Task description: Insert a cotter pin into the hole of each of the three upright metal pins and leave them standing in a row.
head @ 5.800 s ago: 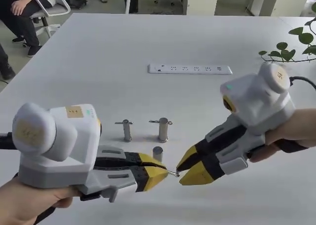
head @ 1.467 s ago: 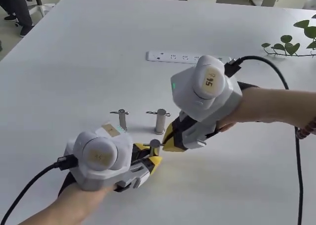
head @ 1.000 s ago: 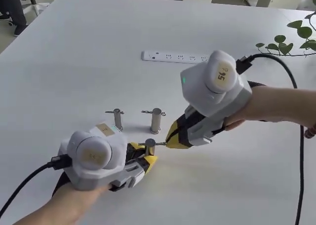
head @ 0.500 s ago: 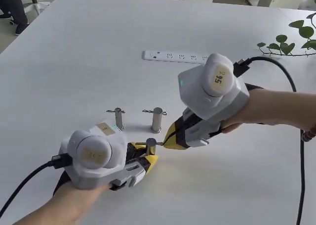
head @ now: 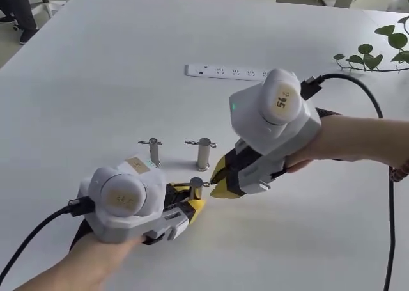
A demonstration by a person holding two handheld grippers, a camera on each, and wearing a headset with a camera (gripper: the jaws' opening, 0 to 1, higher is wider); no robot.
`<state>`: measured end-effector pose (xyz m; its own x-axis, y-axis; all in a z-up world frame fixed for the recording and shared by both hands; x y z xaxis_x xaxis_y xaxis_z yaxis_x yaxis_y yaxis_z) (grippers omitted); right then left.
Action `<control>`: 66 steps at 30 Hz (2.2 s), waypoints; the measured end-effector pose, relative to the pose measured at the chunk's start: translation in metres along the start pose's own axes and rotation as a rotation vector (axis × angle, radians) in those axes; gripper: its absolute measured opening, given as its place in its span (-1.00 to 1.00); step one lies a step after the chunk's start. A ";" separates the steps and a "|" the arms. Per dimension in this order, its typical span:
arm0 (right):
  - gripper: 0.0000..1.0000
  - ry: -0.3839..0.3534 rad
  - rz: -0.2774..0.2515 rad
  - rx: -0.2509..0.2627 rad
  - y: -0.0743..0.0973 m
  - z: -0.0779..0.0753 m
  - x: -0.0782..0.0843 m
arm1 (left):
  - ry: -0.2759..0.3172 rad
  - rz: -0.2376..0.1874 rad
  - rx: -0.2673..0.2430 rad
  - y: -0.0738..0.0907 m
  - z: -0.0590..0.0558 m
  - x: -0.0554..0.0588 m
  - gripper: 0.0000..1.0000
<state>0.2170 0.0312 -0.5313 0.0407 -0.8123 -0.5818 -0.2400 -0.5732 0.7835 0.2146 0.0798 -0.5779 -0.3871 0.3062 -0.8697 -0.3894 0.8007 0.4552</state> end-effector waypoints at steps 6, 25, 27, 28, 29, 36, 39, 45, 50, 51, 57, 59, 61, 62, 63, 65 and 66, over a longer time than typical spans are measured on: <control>-0.72 -0.083 -0.077 0.001 -0.001 -0.001 -0.013 | 0.001 0.002 0.000 -0.001 0.001 0.000 -0.76; -0.76 -0.052 -0.095 0.037 -0.021 0.003 -0.014 | -0.029 0.052 0.002 -0.001 0.001 0.007 -0.68; -0.75 -0.071 -0.101 0.038 -0.023 0.003 -0.014 | -0.015 0.048 0.013 0.000 -0.001 0.007 -0.61; -0.76 -0.075 -0.101 0.037 -0.024 0.003 -0.014 | -0.008 0.049 0.022 0.001 -0.003 0.006 -0.56; -0.76 -0.082 -0.098 0.038 -0.026 0.004 -0.013 | -0.013 0.052 0.020 0.002 -0.004 0.006 -0.55; -0.79 -0.134 -0.118 0.035 -0.031 0.005 -0.013 | -0.014 0.061 0.022 0.011 -0.003 0.005 -0.44; -0.80 -0.151 -0.129 0.031 -0.031 0.006 -0.014 | -0.012 0.053 0.021 0.012 -0.002 0.003 -0.43; -0.81 -0.121 -0.152 0.040 -0.031 0.007 -0.013 | -0.004 0.049 0.022 0.012 -0.003 0.003 -0.39; -0.82 -0.103 -0.157 0.042 -0.030 0.007 -0.013 | -0.005 0.052 0.024 0.013 -0.004 0.003 -0.38; -0.82 -0.100 -0.157 0.043 -0.030 0.007 -0.013 | -0.004 0.053 0.021 0.013 -0.003 0.003 -0.38; -0.83 -0.074 -0.151 0.024 -0.028 0.008 -0.011 | 0.005 0.039 0.024 0.016 -0.004 0.002 -0.37; -0.83 -0.067 -0.147 0.026 -0.028 0.007 -0.011 | 0.002 0.037 0.025 0.016 -0.005 0.002 -0.37; -0.83 -0.072 -0.144 0.027 -0.027 0.007 -0.009 | 0.004 0.033 0.025 0.016 -0.005 0.001 -0.37; -0.83 -0.075 -0.143 0.029 -0.027 0.006 -0.009 | 0.005 0.032 0.027 0.016 -0.005 0.001 -0.36; -0.83 -0.078 -0.143 0.032 -0.026 0.005 -0.007 | 0.005 0.033 0.027 0.017 -0.005 0.002 -0.36; -0.83 -0.083 -0.141 0.035 -0.025 0.004 -0.005 | 0.003 0.035 0.025 0.017 -0.005 0.002 -0.36; -0.83 -0.083 -0.140 0.036 -0.024 0.003 -0.004 | 0.003 0.034 0.023 0.018 -0.004 0.001 -0.36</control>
<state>0.2193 0.0490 -0.5483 -0.0036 -0.7122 -0.7020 -0.2725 -0.6747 0.6859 0.2032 0.0925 -0.5700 -0.4024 0.3317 -0.8532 -0.3564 0.8018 0.4798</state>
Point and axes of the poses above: the centre of the closed fingertips' face, and the gripper's own axes: y roughly backward along the fingers, z roughly to its left, x roughly out of its underside, the point moved 3 cm from there along y, roughly backward along the fingers, and after that the axes turned 15 degrees about x, right-handed, at the moved point
